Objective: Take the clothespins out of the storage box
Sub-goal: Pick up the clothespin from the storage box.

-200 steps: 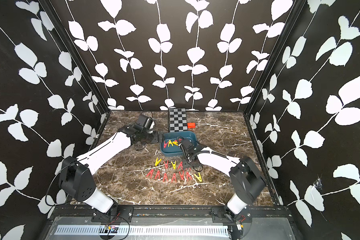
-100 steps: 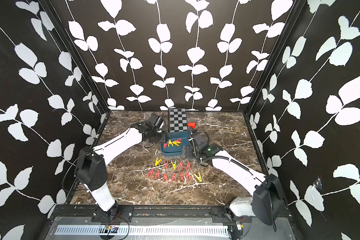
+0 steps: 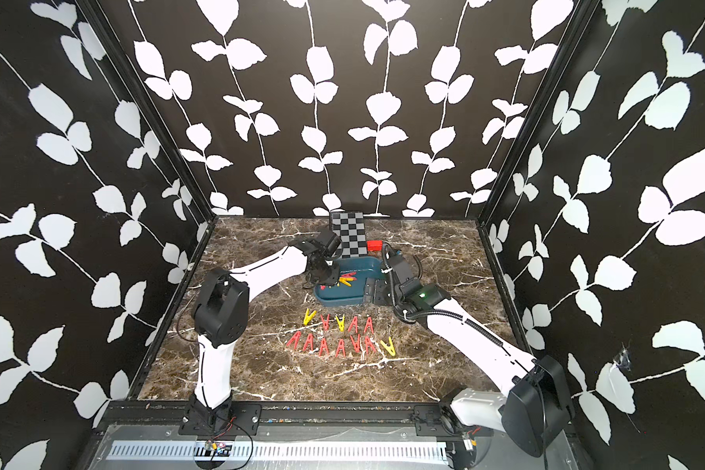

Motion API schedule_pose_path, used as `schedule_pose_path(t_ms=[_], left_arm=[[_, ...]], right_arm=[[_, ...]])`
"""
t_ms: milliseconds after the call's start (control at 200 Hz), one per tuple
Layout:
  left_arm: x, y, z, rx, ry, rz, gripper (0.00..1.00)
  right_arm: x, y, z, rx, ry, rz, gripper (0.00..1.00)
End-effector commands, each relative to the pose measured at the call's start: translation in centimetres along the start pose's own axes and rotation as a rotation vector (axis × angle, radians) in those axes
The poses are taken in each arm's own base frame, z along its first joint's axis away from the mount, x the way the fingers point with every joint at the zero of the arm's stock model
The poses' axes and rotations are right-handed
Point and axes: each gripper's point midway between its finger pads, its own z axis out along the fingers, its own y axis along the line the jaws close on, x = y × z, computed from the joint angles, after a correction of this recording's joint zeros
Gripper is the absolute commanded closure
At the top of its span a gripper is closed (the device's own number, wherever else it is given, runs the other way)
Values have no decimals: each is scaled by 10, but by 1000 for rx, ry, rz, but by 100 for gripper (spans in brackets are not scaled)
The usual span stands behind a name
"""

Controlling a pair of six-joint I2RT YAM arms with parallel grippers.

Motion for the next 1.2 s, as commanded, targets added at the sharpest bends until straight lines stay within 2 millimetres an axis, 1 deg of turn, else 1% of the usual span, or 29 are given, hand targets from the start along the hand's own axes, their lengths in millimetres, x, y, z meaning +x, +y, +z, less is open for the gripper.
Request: schedule_pose_path(t_ms=[0,95,490,570,645,690,740,805,860,935,1110,1195], left_arm=[[-2,6,-4,-40,7,34,74],[1,9,4,-60,28,39,77],[7,13,30,-93,78,61,78],[9,15,33,-98,81,57,80],[7,14,33,-94,74,56,88],[6,14,31,-95,68,52,90],[5,13,29,-92,64,47,95],[5,12,25,-85,61,40,96],[6,12,20,-85,57,31,98],[7,12,11,-80,48,17,98],[4,11,-15,-71,-11,-21,98],[3,6,-29,-58,-37,-35,98]], right_arm=[[-7,-6,-7,22,-31,5,1],[-7,-8,-8,28,-34,9,1],[-3,-10,-7,29,-25,26,1],[-3,-10,-8,27,-27,26,1],[-3,-10,-9,24,-28,29,1],[-1,-11,-9,24,-23,32,1],[-1,-11,-10,21,-23,38,1],[2,-11,-10,17,-21,45,1],[3,-12,-11,14,-22,50,1],[4,-12,-12,10,-25,53,1],[6,-13,-17,1,-32,56,1],[8,-13,-18,-11,-31,58,1]])
